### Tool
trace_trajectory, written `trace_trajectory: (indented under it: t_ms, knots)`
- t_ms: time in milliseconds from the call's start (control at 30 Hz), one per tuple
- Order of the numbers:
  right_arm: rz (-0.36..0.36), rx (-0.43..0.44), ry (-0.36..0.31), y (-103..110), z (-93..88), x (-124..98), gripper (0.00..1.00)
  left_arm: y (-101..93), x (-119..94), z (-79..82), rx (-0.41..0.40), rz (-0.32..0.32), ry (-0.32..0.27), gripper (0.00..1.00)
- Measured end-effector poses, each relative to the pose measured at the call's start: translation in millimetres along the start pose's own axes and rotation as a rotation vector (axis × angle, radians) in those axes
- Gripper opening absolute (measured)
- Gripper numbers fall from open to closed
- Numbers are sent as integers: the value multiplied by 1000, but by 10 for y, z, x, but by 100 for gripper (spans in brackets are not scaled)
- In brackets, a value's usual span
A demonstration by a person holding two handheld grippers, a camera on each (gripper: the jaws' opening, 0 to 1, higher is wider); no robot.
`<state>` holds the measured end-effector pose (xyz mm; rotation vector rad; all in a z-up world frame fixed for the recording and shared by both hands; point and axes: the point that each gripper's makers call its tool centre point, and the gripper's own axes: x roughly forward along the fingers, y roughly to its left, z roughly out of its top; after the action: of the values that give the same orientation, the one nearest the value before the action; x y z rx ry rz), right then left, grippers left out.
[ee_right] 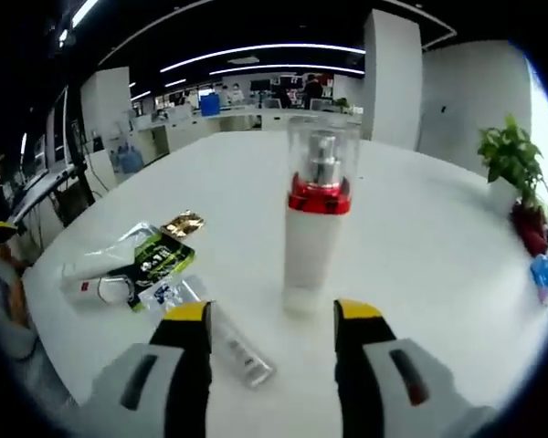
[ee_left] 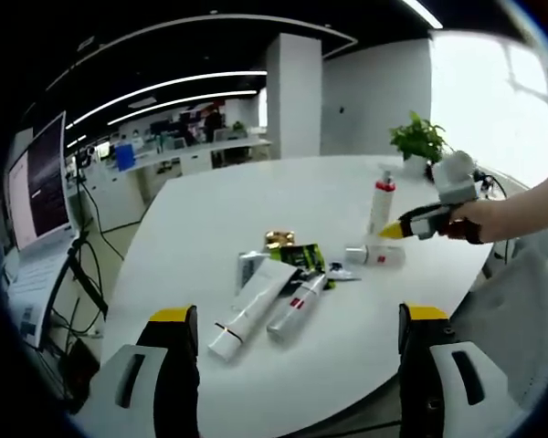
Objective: Arrange the skincare products in the storage area until every visible bottle or jar stands upright without overlapping.
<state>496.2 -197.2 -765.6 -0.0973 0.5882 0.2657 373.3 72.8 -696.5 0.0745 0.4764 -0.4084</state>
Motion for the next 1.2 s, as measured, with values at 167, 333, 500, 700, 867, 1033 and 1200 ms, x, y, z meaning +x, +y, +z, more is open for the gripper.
trace_trajectory:
  t_ms: [167, 333, 500, 700, 867, 1033, 1200]
  knots:
    - [44, -3, -26, 22, 52, -207, 65, -18, -5, 14, -3, -8, -9, 90]
    - [80, 2, -40, 36, 31, -395, 68, -36, -5, 13, -2, -17, -8, 90]
    - [99, -28, -47, 58, 8, -560, 72, -58, -5, 8, -1, -29, -6, 90]
    - [120, -60, -60, 110, 8, -741, 74, -81, -5, 3, 2, -39, -2, 89]
    - [119, -58, -65, 106, -36, -849, 75, -87, -6, 3, -2, -44, -1, 89]
    - [124, -43, -68, 113, -99, -957, 77, -95, -5, -7, -2, -47, 4, 89]
    - [111, -39, -74, 102, -143, -1036, 81, -100, -13, -8, 0, -47, 3, 87]
